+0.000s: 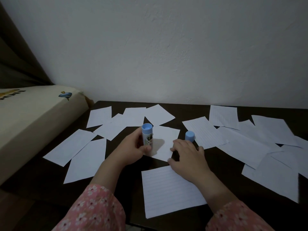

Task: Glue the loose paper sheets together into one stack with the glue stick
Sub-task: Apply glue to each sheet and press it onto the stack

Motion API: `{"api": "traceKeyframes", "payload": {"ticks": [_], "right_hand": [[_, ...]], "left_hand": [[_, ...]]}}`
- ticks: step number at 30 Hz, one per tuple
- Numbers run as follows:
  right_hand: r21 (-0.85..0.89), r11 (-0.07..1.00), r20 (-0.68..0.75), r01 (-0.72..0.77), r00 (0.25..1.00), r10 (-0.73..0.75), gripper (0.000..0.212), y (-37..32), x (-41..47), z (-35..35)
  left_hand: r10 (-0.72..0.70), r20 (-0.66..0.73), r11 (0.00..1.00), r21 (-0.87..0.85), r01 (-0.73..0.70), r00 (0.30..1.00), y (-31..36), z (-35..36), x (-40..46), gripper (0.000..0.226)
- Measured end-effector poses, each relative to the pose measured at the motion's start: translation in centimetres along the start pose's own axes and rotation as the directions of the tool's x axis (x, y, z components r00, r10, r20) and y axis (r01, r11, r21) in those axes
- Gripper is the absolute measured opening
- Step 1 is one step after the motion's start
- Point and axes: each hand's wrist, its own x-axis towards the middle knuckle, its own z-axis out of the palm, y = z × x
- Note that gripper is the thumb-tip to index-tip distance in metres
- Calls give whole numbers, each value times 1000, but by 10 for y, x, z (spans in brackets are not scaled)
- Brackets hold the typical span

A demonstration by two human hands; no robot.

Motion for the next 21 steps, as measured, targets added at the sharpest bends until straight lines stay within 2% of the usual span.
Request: {"api": "traceKeyframes", "payload": {"ticks": [10, 12, 14, 17, 19, 21], "right_hand": [[4, 1000, -15, 8, 1000, -8, 27, -1, -1, -1], [6, 1000, -18, 7, 1000, -7, 27, -1, -2, 0], [-4, 1000, -21, 6, 1000, -6, 29, -2, -3, 0], [10, 1000, -34, -6, 999, 7, 27, -5, -2, 0], [17, 1000, -38, 4, 999, -3, 27, -9, -1, 0], [6, 999, -39, 34, 999, -34, 31, -15, 0, 1]], "left_hand": [[-43, -51, 999, 3, 43, 998, -7, -7, 2, 52], [-45, -95, 999, -18, 44, 994, -9, -8, 2, 51], [-53, -218, 988, -155, 19, 974, -12, -7, 2, 46], [-185, -450, 916, -400, -13, 873, -12, -5, 7, 44], [-257, -509, 853, -519, -55, 821, -8, -3, 12, 48], [-261, -521, 836, -543, -79, 813, -6, 1, 16, 44]]}}
